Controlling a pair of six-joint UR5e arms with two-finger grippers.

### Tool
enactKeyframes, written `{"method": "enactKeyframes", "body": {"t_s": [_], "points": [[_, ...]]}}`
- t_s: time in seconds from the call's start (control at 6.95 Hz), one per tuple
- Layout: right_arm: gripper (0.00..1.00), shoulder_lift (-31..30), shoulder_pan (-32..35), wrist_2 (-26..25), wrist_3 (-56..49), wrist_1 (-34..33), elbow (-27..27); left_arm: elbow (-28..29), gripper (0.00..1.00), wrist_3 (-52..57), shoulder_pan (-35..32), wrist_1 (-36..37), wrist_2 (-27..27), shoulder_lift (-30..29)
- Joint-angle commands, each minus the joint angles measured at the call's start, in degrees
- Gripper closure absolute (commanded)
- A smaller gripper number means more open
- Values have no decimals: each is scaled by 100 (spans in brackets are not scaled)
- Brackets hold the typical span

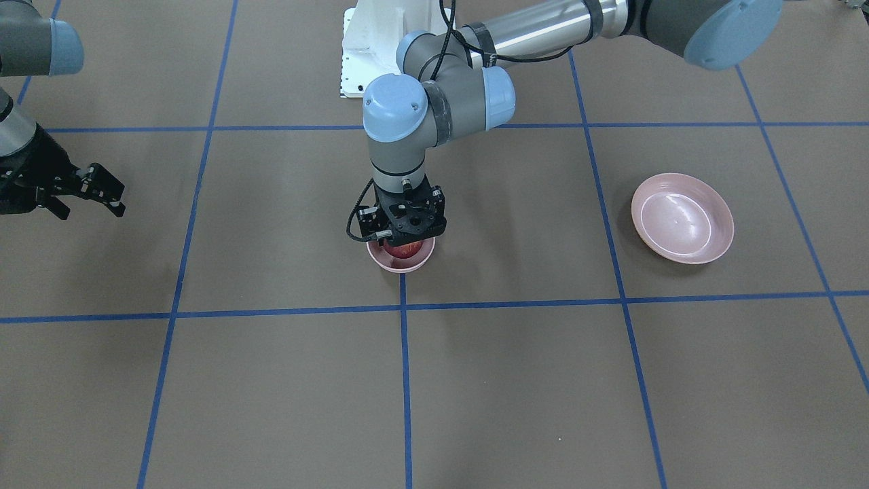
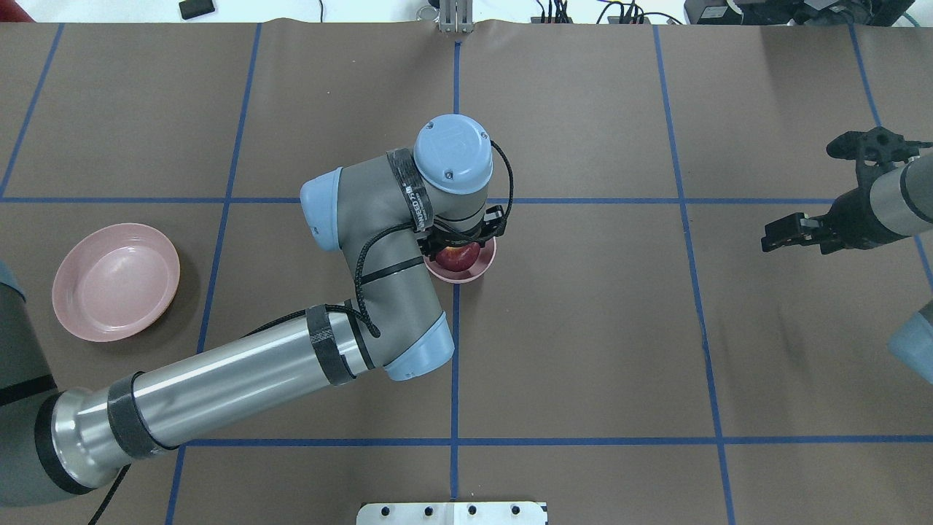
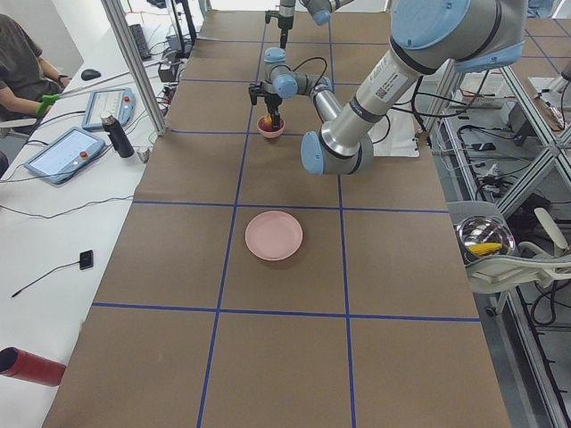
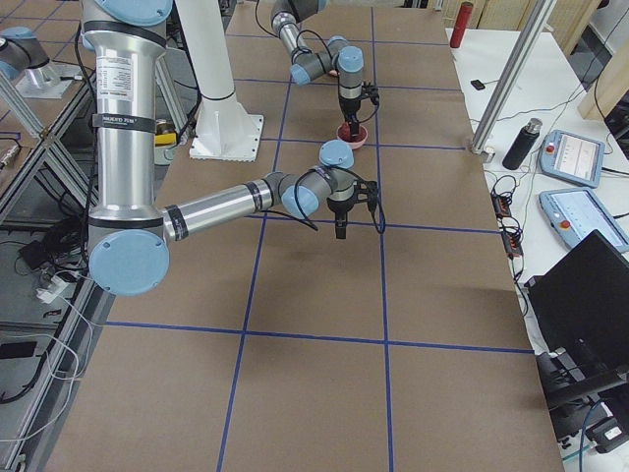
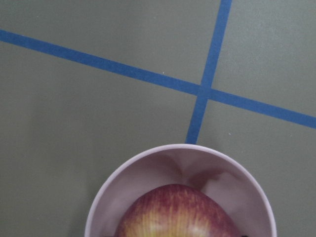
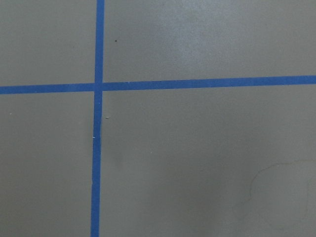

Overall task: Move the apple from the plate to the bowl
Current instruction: 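Lower the apple into the pink bowl and open the left gripper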

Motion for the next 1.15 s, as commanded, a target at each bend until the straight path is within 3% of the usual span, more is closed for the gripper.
{"method": "enactKeyframes", "body": {"t_s": [0.0, 0.29, 0.43, 0.72, 0.86, 1.01], "points": [[0, 8, 0, 142, 18, 9, 20, -14, 3, 22, 0, -143, 223, 14], [0, 17, 0, 178, 18, 9, 29, -276, 3, 5, -26, -197, 223, 75], [0, 43, 17, 178, 18, 9, 29, -922, 3, -30, -218, -110, 232, 406], [0, -9, 35, 178, 1, 27, 29, -3306, 3, 161, -543, 860, 223, 2185], [0, -88, 183, 205, -69, 166, 20, -4668, 3, 1277, -536, 1536, 180, 3012], [0, -193, 393, 379, -131, 289, 11, -5169, 2, 2410, -536, 1674, -73, 3586]]}}
